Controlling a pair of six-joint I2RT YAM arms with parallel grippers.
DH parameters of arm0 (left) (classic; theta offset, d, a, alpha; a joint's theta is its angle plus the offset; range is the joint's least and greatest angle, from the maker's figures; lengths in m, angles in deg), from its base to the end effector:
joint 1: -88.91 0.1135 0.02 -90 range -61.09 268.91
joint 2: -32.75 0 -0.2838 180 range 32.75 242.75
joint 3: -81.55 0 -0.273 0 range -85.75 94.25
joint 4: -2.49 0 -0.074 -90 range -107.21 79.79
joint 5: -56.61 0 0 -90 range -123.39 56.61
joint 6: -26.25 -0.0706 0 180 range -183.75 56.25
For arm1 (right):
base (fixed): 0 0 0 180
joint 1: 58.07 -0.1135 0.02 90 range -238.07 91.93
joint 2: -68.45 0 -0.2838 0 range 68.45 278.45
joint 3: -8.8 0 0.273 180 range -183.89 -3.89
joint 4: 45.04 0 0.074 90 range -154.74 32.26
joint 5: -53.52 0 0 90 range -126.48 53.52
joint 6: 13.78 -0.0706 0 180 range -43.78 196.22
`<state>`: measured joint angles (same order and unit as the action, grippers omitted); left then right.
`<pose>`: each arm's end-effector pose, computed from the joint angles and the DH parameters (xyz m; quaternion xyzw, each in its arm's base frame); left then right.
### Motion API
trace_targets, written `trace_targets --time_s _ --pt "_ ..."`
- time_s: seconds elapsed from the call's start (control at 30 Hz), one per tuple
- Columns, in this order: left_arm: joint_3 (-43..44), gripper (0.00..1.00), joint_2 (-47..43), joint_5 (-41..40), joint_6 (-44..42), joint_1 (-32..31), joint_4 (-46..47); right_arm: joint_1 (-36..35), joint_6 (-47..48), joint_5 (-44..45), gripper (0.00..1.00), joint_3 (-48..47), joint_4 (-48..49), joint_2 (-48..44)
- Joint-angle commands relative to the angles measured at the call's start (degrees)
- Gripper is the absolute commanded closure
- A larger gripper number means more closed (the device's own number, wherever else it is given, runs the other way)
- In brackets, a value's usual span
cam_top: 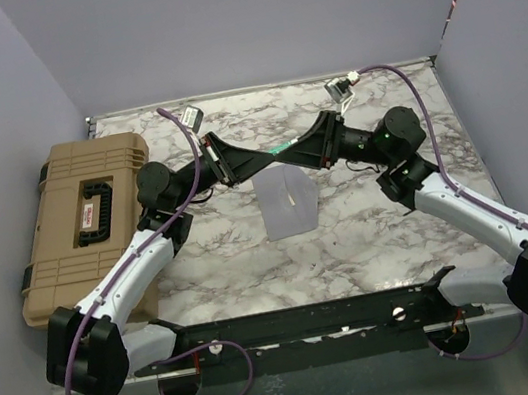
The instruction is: Place the letter into the envelope and seal it
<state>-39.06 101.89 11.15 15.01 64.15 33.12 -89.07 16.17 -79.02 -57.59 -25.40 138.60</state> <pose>0.2555 -0.1724 0.3768 0.0398 0.6094 -0.7316 0.3029 0.2474 0.2043 0.3970 -0.1394 0.6163 0.6838 0.3650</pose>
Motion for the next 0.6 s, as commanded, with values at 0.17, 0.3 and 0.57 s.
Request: trace_targets --time_s 0.17,0.3,0.57 --pt "-1.3 1.00 -0.1 -2.5 -0.4 0.1 -1.2 -0.4 -2.7 -0.9 0.66 -1.7 3.7 -1.3" --pt "-1.6 1.00 -0.2 -2.7 -0.4 0.1 -1.2 -0.4 -4.3 -0.8 0.68 -1.7 4.0 -1.5" --pt "-0.9 1.00 0.0 -2.1 -2.1 -0.7 -1.2 -0.5 -5.5 -0.7 0.61 -3.1 1.3 -1.2"
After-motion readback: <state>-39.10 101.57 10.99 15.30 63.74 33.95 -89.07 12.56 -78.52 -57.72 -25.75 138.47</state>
